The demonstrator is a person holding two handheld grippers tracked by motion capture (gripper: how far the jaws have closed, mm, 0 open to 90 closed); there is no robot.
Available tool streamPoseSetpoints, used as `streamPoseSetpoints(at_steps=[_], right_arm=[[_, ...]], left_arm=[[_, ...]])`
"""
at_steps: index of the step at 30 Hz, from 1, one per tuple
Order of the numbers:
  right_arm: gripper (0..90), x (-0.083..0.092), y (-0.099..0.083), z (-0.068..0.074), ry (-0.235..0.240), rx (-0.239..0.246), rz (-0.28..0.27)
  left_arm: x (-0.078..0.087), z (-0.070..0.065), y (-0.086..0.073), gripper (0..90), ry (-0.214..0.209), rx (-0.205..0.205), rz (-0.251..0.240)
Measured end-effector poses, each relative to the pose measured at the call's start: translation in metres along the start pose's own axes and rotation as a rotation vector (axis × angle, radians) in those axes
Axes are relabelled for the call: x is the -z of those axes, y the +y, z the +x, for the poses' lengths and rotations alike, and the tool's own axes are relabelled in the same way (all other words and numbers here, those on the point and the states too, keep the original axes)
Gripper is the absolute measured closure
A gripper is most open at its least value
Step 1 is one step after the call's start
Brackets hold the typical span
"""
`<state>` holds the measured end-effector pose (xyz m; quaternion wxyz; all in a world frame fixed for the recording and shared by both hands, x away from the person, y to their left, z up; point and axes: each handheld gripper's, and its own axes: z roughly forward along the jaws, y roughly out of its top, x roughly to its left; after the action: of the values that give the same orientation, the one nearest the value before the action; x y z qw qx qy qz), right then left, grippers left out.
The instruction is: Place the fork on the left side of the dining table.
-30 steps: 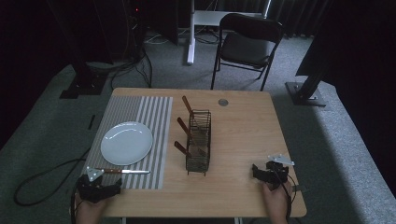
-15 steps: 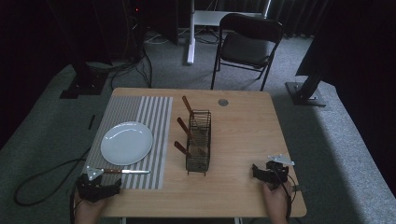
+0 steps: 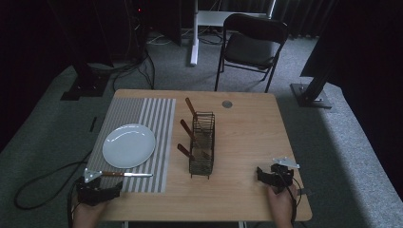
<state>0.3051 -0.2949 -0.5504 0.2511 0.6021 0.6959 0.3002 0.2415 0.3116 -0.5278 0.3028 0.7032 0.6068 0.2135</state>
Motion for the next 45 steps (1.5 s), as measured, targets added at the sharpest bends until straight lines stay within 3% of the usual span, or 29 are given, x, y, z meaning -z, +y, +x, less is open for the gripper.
streamPoseSetpoints(at_steps=[12,23,33,39,45], right_arm=[[12.3,0.000,0.000,0.000,0.000,0.000,0.000],[12.3,0.000,0.000,0.000,0.000,0.000,0.000],[12.4,0.000,0.000,0.000,0.000,-0.001,0.000],[12.4,0.000,0.000,0.000,0.000,0.000,0.000],[12.4,0.000,0.000,0.000,0.000,0.000,-0.001]], left_arm=[[0.002,-0.014,0.014,2.5,-0.089,-0.050,0.004],[0.003,-0.026,0.029,2.5,-0.130,-0.077,-0.009],[0.003,-0.044,0.044,2.5,-0.162,-0.136,-0.017],[0.006,-0.055,0.060,2.5,-0.206,-0.145,-0.050],[0.008,-0.064,0.075,2.5,-0.219,-0.173,-0.066]])
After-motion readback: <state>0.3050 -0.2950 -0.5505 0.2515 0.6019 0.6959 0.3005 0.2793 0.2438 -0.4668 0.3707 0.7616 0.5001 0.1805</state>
